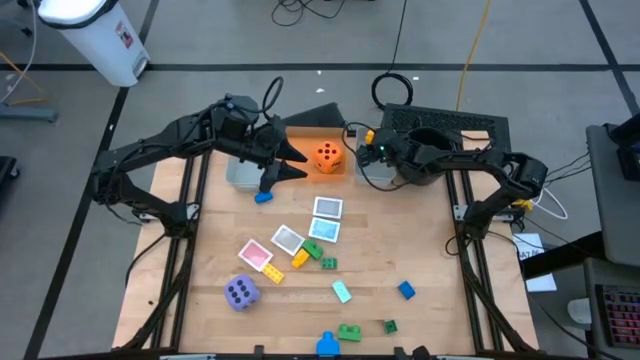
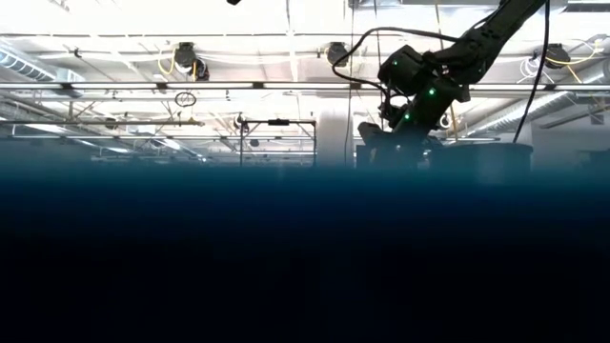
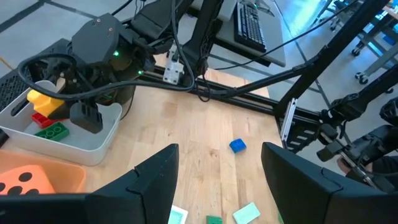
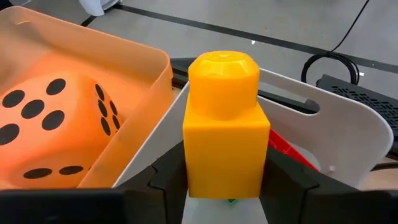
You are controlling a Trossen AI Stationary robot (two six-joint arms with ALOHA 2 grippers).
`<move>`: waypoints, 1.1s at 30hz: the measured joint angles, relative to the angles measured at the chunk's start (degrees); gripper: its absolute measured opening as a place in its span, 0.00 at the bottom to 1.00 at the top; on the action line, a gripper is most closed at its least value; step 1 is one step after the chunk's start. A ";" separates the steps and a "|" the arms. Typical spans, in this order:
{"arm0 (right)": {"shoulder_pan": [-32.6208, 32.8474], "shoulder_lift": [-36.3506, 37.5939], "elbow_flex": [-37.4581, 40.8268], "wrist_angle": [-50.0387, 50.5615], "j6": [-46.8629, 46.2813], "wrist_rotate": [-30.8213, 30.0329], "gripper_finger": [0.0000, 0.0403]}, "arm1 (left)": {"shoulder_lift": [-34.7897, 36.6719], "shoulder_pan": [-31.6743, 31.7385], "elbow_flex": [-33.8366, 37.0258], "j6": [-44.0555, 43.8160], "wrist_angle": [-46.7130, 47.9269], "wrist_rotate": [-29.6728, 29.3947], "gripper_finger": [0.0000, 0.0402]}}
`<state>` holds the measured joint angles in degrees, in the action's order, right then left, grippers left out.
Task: Pick & Place Toys
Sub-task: Put the yellow game piece into the right gray bin, then put the blue game piece into the right gray bin
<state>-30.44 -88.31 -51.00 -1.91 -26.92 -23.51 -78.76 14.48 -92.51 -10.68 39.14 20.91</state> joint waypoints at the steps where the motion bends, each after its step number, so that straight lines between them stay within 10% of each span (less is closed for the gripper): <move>1: 0.00 0.00 0.00 -0.12 0.04 0.00 0.39 | 0.00 -0.02 0.00 0.00 0.00 0.00 0.59; 26: 1.54 15.76 -0.01 -10.42 2.77 1.41 0.40 | 0.02 -0.78 0.00 -0.18 2.74 1.10 0.59; 33: 4.38 20.26 -0.01 -10.00 -3.26 14.09 0.40 | 0.10 -5.19 1.10 1.35 4.78 2.71 0.59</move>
<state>-26.05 -68.05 -51.01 -11.91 -30.17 -9.42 -78.66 9.29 -91.41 -9.33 43.91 23.62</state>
